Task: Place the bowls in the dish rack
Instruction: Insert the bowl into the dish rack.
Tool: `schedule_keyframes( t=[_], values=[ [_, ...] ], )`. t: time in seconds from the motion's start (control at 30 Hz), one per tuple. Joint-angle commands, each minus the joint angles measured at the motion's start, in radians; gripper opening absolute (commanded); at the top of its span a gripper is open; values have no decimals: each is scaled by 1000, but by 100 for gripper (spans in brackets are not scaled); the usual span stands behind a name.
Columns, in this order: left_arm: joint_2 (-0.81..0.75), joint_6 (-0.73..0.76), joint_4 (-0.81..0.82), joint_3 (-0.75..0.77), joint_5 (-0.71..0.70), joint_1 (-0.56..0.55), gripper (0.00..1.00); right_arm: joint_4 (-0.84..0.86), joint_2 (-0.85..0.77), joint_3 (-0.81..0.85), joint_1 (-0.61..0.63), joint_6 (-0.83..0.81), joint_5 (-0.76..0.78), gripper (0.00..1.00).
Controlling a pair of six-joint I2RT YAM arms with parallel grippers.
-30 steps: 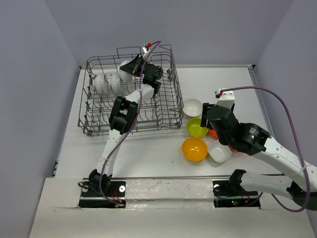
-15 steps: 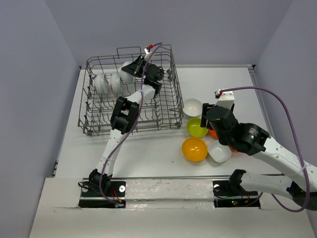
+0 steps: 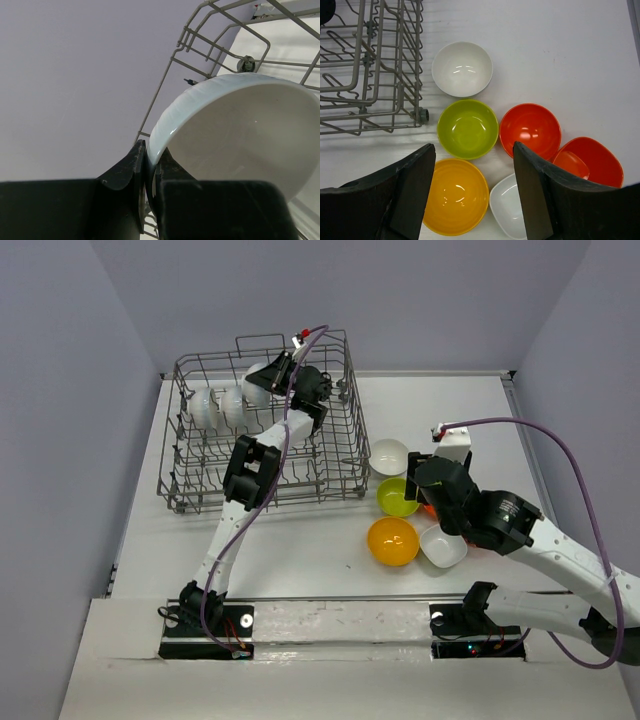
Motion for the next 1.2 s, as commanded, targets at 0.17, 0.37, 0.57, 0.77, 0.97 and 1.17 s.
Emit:
schedule_keyframes(
  t=[0.17, 0.37, 0.57, 0.77, 0.97, 1.17],
  values=[
    [-93, -80, -22, 27, -81, 25, 0, 37, -18, 7, -3, -12, -4, 69],
    [-113, -89, -44, 25, -80, 27, 0, 43, -23, 10, -3, -21, -7, 69],
    [-119, -106, -71, 21, -77, 33, 0, 53, -17, 13, -3, -24, -30, 68],
    [-110, -109, -75, 16, -77, 37, 0, 66, -17, 0, -3, -26, -38, 68],
    [-78, -109, -75, 24, -72, 24, 0, 70, -14, -4, -3, -26, -38, 68],
    [-56, -112, -75, 39, -64, 1, 0, 70, -14, -9, -3, -26, -36, 69]
  ],
)
